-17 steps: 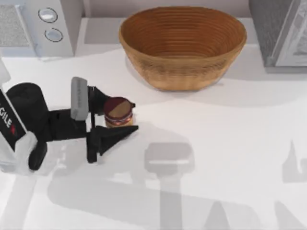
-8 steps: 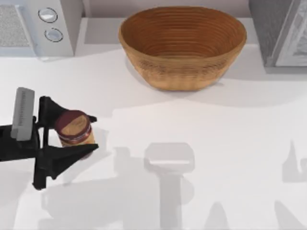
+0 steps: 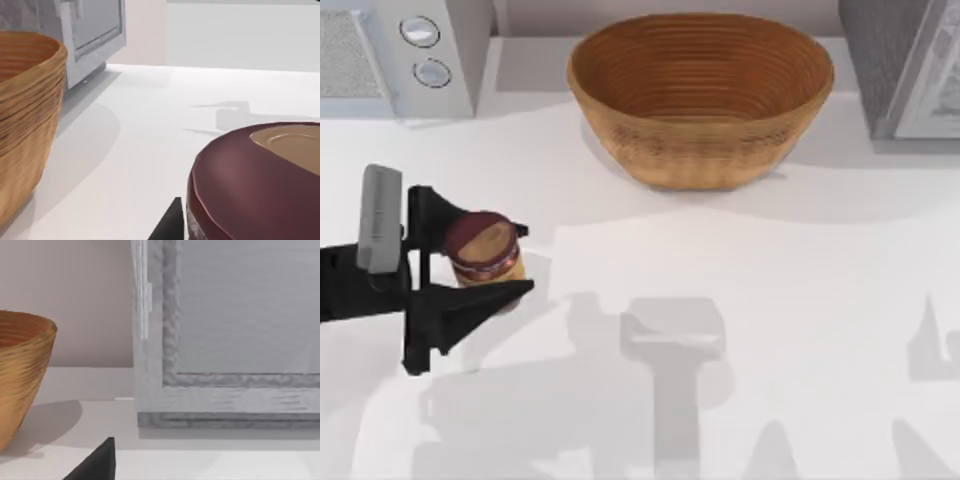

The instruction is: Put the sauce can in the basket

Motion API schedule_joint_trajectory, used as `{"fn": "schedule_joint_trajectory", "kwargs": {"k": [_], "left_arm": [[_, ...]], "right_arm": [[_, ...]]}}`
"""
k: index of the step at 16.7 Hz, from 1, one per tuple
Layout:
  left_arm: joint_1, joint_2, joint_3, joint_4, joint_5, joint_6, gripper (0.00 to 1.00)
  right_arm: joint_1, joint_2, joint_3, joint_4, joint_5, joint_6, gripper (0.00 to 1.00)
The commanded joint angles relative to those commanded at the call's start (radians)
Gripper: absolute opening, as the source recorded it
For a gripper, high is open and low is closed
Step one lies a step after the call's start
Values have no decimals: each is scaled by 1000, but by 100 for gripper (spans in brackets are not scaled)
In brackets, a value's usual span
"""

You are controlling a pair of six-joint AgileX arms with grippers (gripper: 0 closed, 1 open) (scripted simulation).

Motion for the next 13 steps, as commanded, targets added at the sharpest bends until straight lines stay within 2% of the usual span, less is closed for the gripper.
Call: {"fn": "schedule_joint_trajectory", "kwargs": {"k": [2,4,13], "left_arm": [[-38,10,70,-48,-87,-11,0],[-88,18,163,-109,-207,-26,0],[-357,50,652,-459,-865,-105,0]], "right_arm": [[0,0,0,0,0,0,100],[0,0,0,0,0,0,100],[0,0,0,0,0,0,100]]}}
